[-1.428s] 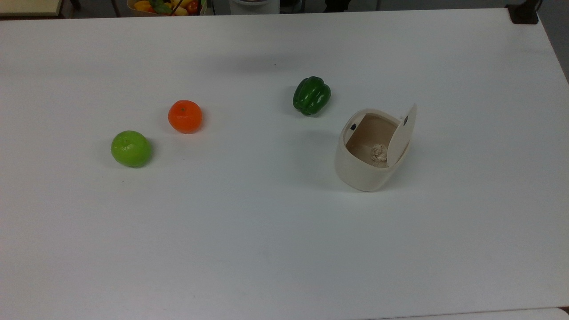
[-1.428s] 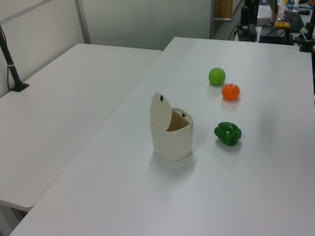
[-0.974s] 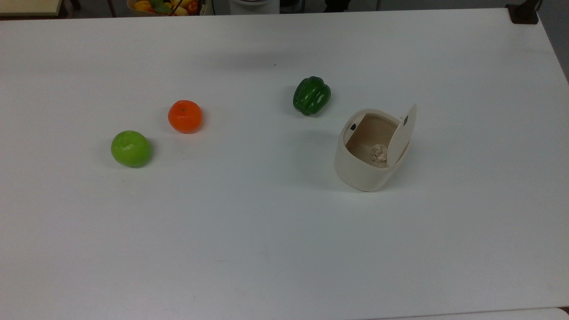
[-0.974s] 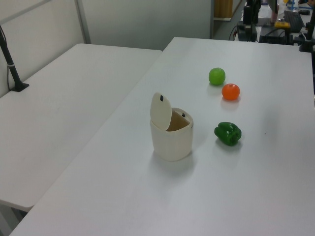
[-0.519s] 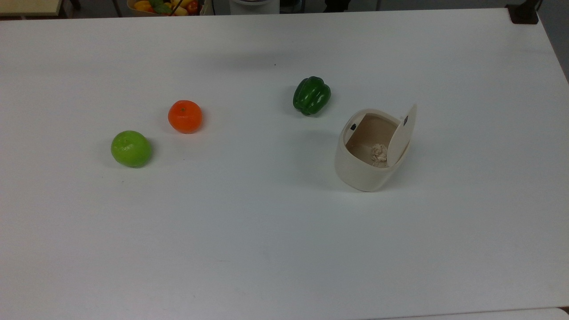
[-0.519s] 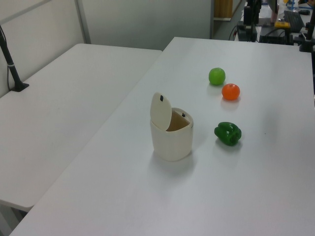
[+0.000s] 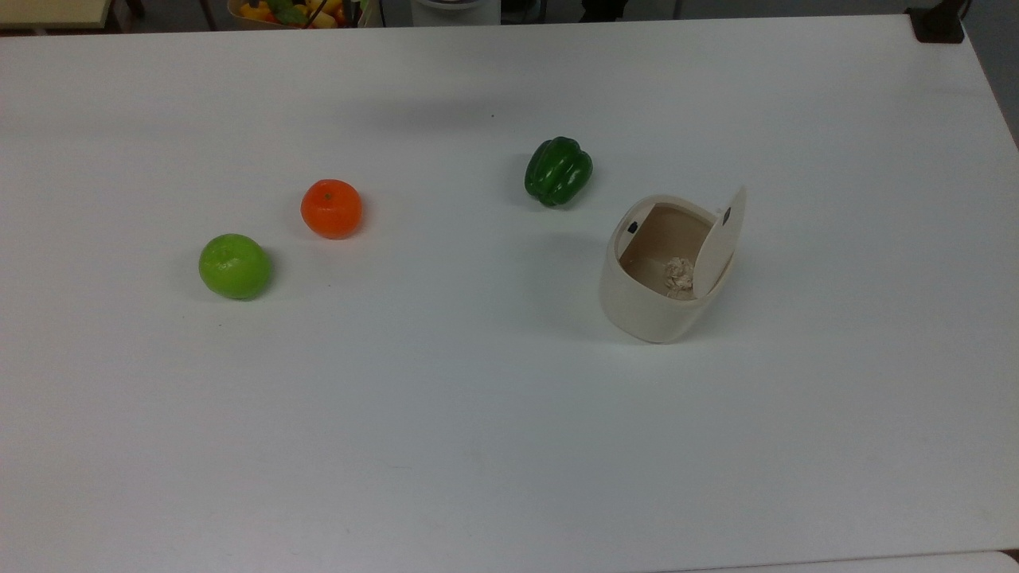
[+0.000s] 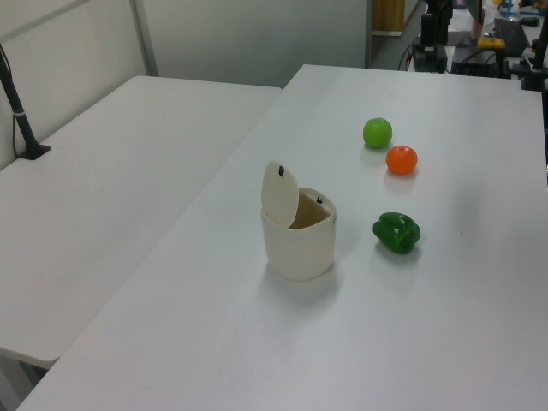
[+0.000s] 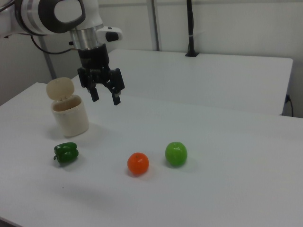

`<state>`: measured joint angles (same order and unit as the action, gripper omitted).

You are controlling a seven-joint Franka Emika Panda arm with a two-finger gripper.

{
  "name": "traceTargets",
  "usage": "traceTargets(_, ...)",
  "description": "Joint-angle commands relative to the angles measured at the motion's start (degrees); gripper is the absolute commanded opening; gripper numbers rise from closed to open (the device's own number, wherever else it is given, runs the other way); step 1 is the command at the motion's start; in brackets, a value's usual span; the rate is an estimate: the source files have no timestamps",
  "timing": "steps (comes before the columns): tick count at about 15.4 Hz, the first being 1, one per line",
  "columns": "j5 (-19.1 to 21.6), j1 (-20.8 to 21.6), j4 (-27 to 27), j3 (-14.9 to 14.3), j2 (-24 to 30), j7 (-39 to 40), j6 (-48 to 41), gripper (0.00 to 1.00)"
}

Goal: Close garbage bin

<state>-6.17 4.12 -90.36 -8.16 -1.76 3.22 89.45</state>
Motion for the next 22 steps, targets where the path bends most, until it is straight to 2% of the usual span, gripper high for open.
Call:
traceTargets(1, 0.9, -0.1, -0.6, -0.1, 0.3, 1.1, 2.2, 0.26)
traceTargets(2, 2.1, -0.3, -0.6, -0.2, 0.3, 1.1, 2.4, 0.09)
traceTargets(3, 2.9, -1.1, -0.5, -0.2, 0.3, 1.2, 2.6, 0.0)
traceTargets(9, 3.3, -1.2, -0.5, 0.0, -0.6, 1.2, 3.4, 0.0)
traceTargets(12, 3.5, -0.6, 0.0, 1.0, -2.8, 0.9, 8.3, 0.0)
traceTargets(17, 6.6, 5.0, 1.2, 1.8, -7.5, 0.7, 17.0, 0.0)
traceTargets(22, 8.3, 10.9, 1.2, 1.8, -9.2, -1.1, 29.7, 0.0)
